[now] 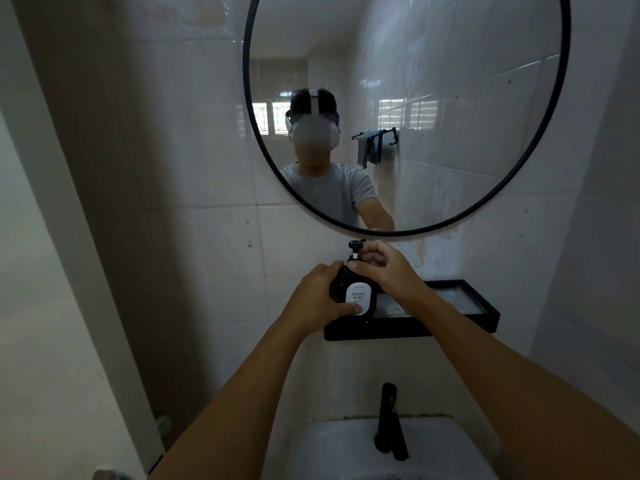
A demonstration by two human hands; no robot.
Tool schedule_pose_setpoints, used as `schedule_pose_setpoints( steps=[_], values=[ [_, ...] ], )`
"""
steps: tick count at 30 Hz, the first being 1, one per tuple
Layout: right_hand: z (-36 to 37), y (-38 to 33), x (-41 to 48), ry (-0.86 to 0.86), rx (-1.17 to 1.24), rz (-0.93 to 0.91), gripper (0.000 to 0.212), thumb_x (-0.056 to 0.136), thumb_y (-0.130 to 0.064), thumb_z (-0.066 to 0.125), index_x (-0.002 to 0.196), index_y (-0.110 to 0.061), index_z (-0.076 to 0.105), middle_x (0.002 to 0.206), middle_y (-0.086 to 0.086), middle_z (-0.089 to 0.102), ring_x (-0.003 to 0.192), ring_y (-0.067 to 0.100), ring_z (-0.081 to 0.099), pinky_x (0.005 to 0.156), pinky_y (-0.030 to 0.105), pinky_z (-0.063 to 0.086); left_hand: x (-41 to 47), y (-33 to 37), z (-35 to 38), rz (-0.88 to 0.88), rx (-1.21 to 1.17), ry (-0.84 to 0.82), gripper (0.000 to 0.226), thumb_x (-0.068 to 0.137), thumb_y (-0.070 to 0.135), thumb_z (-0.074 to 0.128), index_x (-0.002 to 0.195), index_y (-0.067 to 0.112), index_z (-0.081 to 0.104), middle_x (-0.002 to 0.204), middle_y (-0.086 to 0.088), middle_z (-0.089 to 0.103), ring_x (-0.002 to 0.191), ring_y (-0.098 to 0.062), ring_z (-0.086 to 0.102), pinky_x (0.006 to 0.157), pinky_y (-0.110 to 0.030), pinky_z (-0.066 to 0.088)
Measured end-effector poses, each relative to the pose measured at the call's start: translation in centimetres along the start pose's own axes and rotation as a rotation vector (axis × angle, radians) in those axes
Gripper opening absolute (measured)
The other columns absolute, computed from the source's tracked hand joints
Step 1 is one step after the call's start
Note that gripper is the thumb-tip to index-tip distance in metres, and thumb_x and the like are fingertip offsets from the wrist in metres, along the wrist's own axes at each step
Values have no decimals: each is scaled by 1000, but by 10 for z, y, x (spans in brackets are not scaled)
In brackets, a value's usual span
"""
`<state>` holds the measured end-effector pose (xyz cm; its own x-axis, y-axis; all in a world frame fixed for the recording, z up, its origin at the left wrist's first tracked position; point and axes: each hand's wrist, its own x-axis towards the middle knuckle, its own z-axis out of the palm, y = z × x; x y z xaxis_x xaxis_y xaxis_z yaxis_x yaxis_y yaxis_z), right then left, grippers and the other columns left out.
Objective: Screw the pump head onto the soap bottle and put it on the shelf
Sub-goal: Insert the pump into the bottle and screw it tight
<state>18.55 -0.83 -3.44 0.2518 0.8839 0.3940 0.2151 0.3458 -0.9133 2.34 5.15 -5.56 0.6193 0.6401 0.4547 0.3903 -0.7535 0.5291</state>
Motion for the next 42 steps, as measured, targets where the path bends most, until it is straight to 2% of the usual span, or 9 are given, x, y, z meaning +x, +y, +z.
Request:
schedule_pose_setpoints(
  steps=[8, 12, 14, 20, 26, 31, 33, 37, 42],
  values=[
    [-2, 0, -1, -44, -11, 4, 15, 88, -9, 70, 102, -15, 71, 97, 3, 76, 91, 15, 74, 73, 17, 56, 0, -1, 1, 4, -11, 4, 76, 68, 39, 84, 133, 20, 49, 115, -4, 58, 101, -18, 58, 82, -28, 52],
    [0, 3, 1, 18, -35, 21, 41, 81, -17, 79, 115, -5, 59, 111, 10, 71, 101, 18, 70, 83, 25, 57, -1, 0, 0, 7, -5, 10, 70, 67, 40, 84, 127, 23, 51, 112, -3, 59, 99, -18, 59, 82, -33, 54],
    [-1, 2, 0, -2, -17, 19, 40, 84, -17, 76, 119, -6, 61, 114, 10, 70, 106, 18, 69, 90, 29, 56, -1, -1, 1, 6, -8, 10, 75, 68, 39, 84, 132, 22, 49, 114, -5, 58, 101, -19, 59, 85, -35, 54],
    [-3, 3, -1, -46, -28, 13, 13, 88, -11, 70, 102, -10, 71, 94, 5, 76, 88, 15, 74, 75, 22, 57, -1, -1, 1, -8, -14, 1, 82, 68, 39, 84, 138, 20, 46, 118, -6, 57, 105, -20, 58, 89, -36, 52],
    [-1, 4, 1, 2, -48, -13, 30, 83, -18, 78, 109, -9, 65, 105, 12, 72, 99, 22, 71, 86, 30, 57, -1, 0, 1, 2, -10, 5, 74, 67, 40, 84, 131, 22, 50, 114, -5, 58, 102, -20, 59, 85, -37, 54],
    [-4, 0, -3, -58, -49, -17, 17, 89, -7, 69, 94, -23, 73, 86, -8, 79, 84, 6, 74, 70, 15, 55, 0, -1, 1, -3, -9, 2, 82, 68, 40, 84, 138, 19, 46, 118, -6, 58, 104, -20, 58, 88, -35, 52],
    [-3, 1, -1, -37, -84, -11, 11, 87, -9, 72, 94, -17, 71, 88, -2, 78, 87, 11, 74, 72, 19, 56, 0, -1, 1, 2, -5, 2, 80, 68, 40, 84, 136, 20, 47, 117, -6, 58, 103, -20, 58, 87, -35, 53],
    [-1, 4, 1, 15, -91, -10, 29, 81, -14, 78, 104, -5, 63, 104, 16, 71, 94, 20, 70, 82, 26, 57, 0, -1, 1, 7, -5, 5, 72, 67, 41, 83, 129, 23, 51, 113, -4, 59, 100, -18, 59, 83, -34, 54],
    [-3, 1, -2, -53, -38, -7, 16, 89, -7, 69, 101, -17, 73, 91, -3, 77, 88, 8, 74, 73, 16, 55, 0, -1, 1, 7, -14, 9, 74, 67, 39, 84, 130, 21, 50, 112, -4, 58, 100, -19, 59, 84, -35, 54]
  ],
)
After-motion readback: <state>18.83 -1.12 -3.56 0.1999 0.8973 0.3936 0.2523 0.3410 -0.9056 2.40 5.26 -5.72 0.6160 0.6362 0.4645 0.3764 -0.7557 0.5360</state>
